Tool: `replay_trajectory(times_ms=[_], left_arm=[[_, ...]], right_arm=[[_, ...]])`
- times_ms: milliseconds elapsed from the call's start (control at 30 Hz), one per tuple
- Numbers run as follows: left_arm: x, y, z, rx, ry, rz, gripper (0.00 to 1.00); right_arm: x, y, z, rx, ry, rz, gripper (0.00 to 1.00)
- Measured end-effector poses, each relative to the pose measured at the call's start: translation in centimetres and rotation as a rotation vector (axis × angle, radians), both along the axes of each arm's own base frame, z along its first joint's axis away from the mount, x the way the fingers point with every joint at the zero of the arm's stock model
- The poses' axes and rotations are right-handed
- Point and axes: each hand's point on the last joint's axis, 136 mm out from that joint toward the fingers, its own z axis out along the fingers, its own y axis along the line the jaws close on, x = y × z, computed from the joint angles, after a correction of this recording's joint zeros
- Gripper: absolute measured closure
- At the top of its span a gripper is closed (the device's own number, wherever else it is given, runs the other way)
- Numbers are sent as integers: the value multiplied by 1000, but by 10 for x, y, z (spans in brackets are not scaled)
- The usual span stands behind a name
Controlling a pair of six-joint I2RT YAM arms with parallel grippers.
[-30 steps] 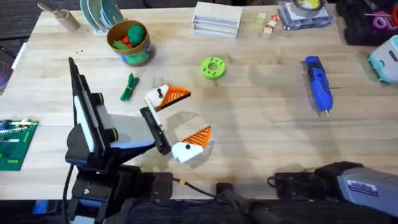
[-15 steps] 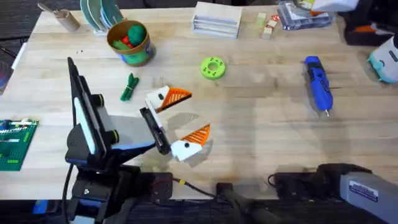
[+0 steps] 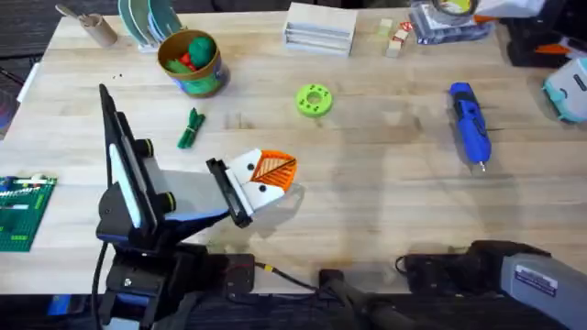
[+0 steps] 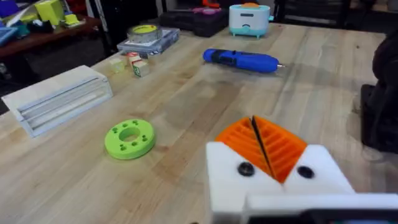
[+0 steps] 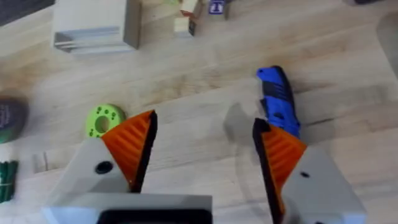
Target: Pick up the gripper from the table and insert it into the empty holder that is missing its gripper. Then pick up a screw, insert it into the mounting hole, and use the screwdriver to tighten it. Finally, clean up the table by picking up the vegetable and placing it into the bucket.
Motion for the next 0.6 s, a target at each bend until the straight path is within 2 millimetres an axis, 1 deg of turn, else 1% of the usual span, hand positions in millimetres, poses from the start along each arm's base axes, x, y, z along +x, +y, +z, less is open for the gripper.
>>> replay_trajectory(times_ms=[133,267,367,467,600], left_arm=[[0,0,0,0,0,0,997],[0,0,0,0,0,0,997],[0,0,0,0,0,0,997],[0,0,0,0,0,0,997],[0,0,0,0,0,0,997]], right_arm=[[-8,-18,-6,5,29,-60,66],[-23,-35,-18,10,50,-124,61],[-37,-46,-35,17,82,-172,61],[-49,-55,-57,22,133,-205,61],[-60,-63,-81,-1,200,-192,61]])
